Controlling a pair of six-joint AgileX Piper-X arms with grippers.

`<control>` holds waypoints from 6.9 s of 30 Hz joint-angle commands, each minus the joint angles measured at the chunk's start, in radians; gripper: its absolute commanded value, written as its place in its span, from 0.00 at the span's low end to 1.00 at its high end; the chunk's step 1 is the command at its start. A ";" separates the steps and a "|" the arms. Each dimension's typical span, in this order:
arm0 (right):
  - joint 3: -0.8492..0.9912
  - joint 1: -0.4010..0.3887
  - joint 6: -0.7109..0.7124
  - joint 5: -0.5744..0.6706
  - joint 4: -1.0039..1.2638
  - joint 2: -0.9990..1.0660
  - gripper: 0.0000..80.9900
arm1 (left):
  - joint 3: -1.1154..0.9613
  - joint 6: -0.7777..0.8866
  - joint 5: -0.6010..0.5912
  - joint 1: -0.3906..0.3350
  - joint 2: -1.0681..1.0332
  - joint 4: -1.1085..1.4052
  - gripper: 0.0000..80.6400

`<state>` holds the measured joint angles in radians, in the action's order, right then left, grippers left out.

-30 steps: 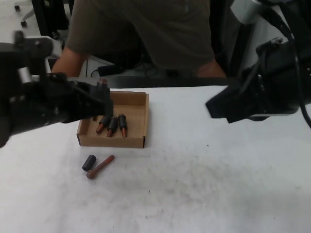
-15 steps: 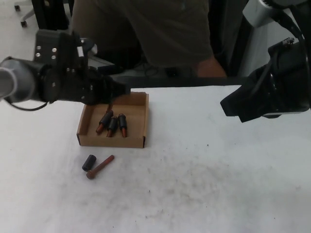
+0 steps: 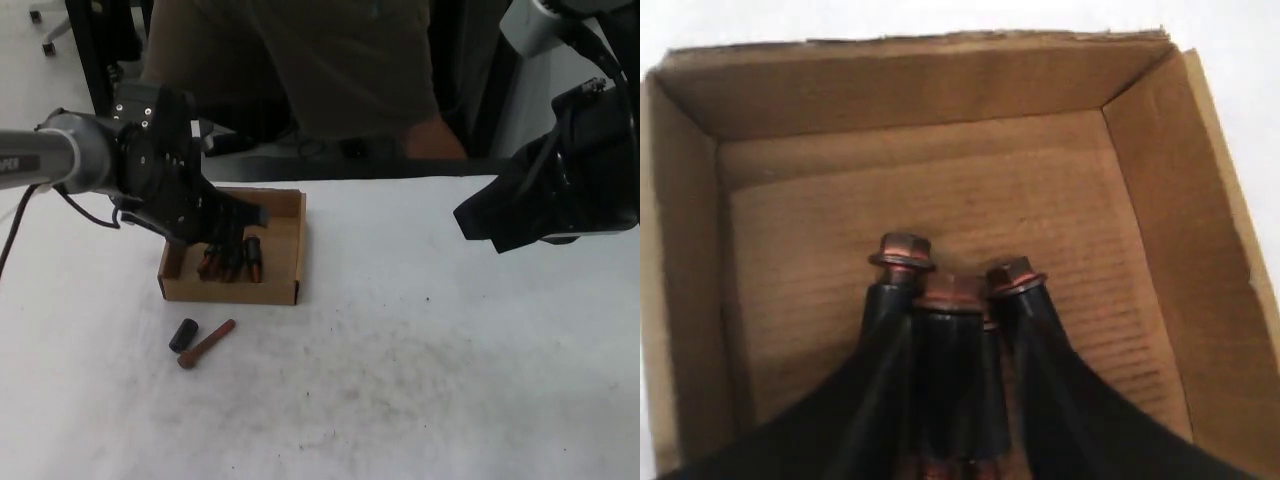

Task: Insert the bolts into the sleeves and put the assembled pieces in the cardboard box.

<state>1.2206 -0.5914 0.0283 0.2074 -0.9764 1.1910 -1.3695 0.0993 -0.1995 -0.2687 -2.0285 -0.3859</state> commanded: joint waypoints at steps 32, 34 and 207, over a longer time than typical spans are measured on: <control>0.004 0.004 0.188 0.015 0.001 -0.012 0.00 | 0.293 0.056 -0.003 -0.003 0.680 -0.178 0.01; 0.004 0.004 0.170 0.018 0.001 -0.012 0.00 | 0.362 0.056 -0.003 -0.003 0.788 -0.178 0.01; 0.336 -0.103 0.553 -0.105 -0.225 0.262 0.00 | 0.500 -0.099 0.018 -0.003 0.646 -0.163 0.36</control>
<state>1.5491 -0.6889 0.5897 0.0873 -1.1958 1.4609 -0.8426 0.0225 -0.1806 -0.2708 -1.3529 -0.5566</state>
